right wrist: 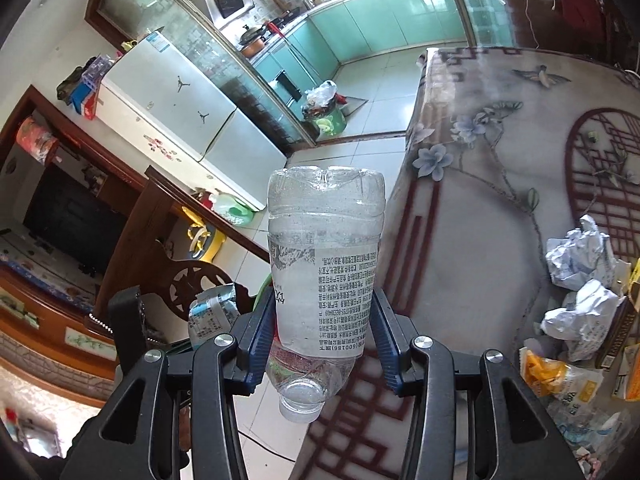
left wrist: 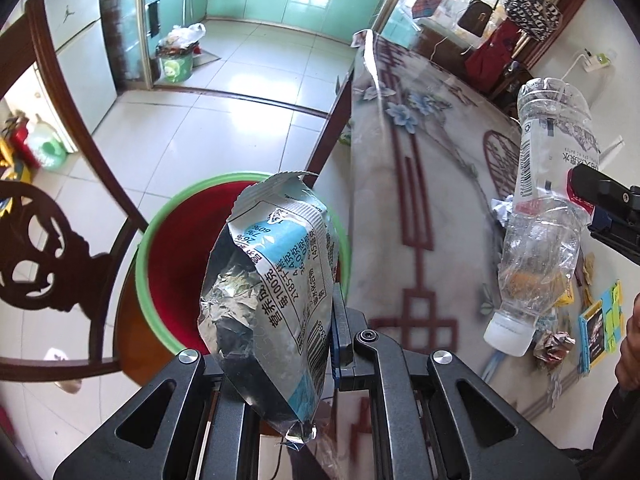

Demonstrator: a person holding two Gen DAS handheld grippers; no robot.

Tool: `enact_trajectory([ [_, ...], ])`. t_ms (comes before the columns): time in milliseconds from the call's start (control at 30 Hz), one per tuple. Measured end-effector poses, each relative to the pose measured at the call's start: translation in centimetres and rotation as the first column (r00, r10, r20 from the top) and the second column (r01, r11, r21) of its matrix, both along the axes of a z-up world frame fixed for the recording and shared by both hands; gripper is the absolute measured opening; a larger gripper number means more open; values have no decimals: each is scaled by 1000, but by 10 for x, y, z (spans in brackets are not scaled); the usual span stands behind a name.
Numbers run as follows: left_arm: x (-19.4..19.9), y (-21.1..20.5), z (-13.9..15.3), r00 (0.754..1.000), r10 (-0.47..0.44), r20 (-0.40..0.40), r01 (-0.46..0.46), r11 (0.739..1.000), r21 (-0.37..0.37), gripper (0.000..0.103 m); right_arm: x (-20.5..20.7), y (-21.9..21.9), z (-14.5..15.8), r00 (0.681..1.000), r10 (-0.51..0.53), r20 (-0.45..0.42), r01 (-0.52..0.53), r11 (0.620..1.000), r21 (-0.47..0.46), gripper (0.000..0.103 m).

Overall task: Collect trash
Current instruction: 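Move both items over the red bucket and open both tools to release, then grasp the white snack bag with the left tool while the right tool grasps the yellow carton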

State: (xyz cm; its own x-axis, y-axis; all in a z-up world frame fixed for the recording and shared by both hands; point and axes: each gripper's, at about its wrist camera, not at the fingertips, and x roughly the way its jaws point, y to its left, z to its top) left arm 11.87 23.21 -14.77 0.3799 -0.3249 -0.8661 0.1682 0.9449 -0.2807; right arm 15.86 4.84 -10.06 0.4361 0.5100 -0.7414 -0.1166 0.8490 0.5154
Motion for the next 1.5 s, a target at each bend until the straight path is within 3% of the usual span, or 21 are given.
enact_trajectory([
  [367,13,23,-20,997,36,-62,-38,999,-30,10,36,47,-36,998,36,-50,-37,999,-22,44],
  [433,15,23,-20,997,48,-57,-49,998,-28,19,39,50,-37,998,33,-48,-34,999,-24,45],
  [500,16,26,-19,996,71,-50,-73,997,-36,58,41,51,-39,998,27,-51,-28,999,-25,45],
  [567,16,30,-15,994,102,-27,-104,993,-58,73,44,52,-41,997,34,-67,-35,999,-23,46],
  [633,18,33,-13,993,117,-22,-118,990,-72,78,44,51,-43,997,33,-76,-34,999,-15,50],
  [700,19,35,-11,991,135,-17,-136,989,-65,80,45,50,-44,996,27,-80,-28,1000,-10,55],
  [867,15,38,-3,985,174,0,-174,983,-67,80,43,45,-41,997,24,-74,-25,1000,-9,56],
  [1100,9,10,13,993,109,43,-106,993,-50,81,28,16,-28,998,-14,-54,14,1000,-3,56],
  [1333,2,-33,24,997,31,72,-28,999,-41,81,-2,-50,-6,993,-120,11,121,989,-79,57],
  [1500,-9,-69,23,998,-27,63,28,999,-23,81,-25,-123,-6,963,-269,28,269,944,-189,62],
])
